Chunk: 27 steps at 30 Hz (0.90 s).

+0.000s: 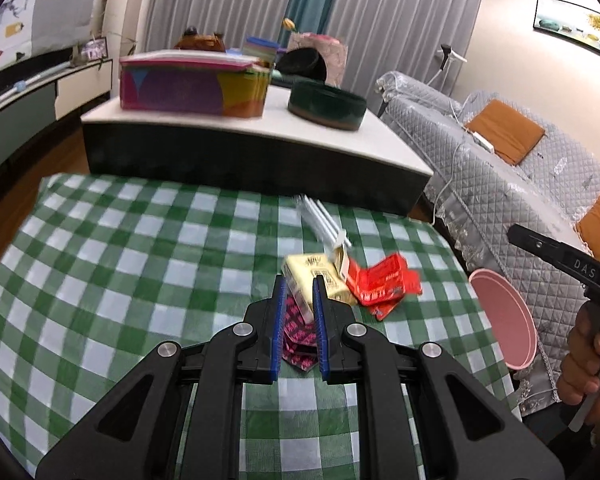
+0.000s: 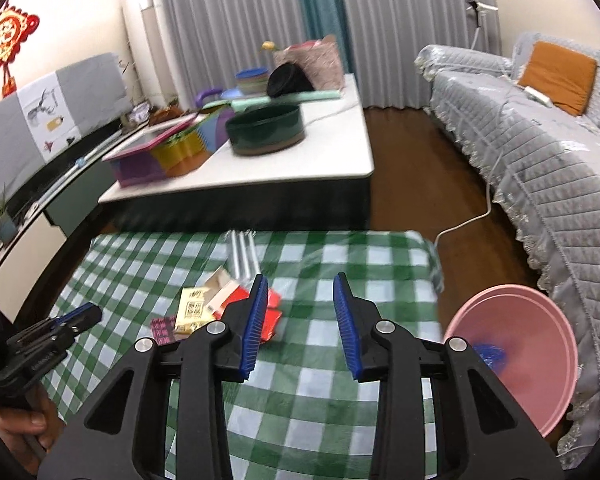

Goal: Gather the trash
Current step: 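Move both open tools back over the table, then grasp the pink-printed wrapper with the left tool while the right tool grasps the red-and-white carton scrap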

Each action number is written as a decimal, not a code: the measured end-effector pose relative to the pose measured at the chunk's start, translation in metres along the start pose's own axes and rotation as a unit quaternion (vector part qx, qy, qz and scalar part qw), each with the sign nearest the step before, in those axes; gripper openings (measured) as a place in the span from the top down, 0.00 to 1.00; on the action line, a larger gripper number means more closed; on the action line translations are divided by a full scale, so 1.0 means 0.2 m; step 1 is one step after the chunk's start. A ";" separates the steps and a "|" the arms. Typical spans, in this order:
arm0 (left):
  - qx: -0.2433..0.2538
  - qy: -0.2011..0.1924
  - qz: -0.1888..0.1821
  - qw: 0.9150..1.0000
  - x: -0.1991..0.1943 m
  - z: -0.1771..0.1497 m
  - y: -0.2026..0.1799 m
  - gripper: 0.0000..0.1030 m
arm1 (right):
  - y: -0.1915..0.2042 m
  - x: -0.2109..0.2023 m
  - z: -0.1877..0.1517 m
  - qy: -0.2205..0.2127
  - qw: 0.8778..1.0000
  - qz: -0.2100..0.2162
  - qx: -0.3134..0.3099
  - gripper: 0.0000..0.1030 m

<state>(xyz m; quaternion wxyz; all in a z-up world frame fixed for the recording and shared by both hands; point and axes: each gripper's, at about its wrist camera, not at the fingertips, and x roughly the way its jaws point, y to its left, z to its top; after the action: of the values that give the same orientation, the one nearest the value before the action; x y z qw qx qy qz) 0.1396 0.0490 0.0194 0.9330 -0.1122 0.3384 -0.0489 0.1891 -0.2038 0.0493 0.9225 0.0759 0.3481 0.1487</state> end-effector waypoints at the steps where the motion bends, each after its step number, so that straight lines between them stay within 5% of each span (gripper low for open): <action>1: 0.000 0.003 -0.002 1.000 0.02 -0.01 0.00 0.87 | 0.01 0.02 -0.01 0.003 1.000 0.002 -0.003 0.67; 17: -0.026 0.040 -0.015 0.999 0.22 -0.11 0.06 0.87 | 0.10 0.32 -0.05 0.069 0.997 0.027 -0.001 0.61; 21: -0.031 0.047 -0.006 0.998 0.26 -0.11 0.08 0.73 | 0.13 0.39 -0.06 0.084 0.996 0.031 -0.003 0.58; 27: -0.042 0.060 -0.007 0.997 0.31 -0.12 0.10 0.72 | 0.14 0.46 -0.08 0.108 0.994 0.027 -0.006 0.57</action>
<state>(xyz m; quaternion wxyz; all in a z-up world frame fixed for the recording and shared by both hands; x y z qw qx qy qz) 0.1720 0.0531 -0.0411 0.9052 -0.1504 0.3946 -0.0478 0.2376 -0.1476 -0.0129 0.8758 0.0631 0.4421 0.1830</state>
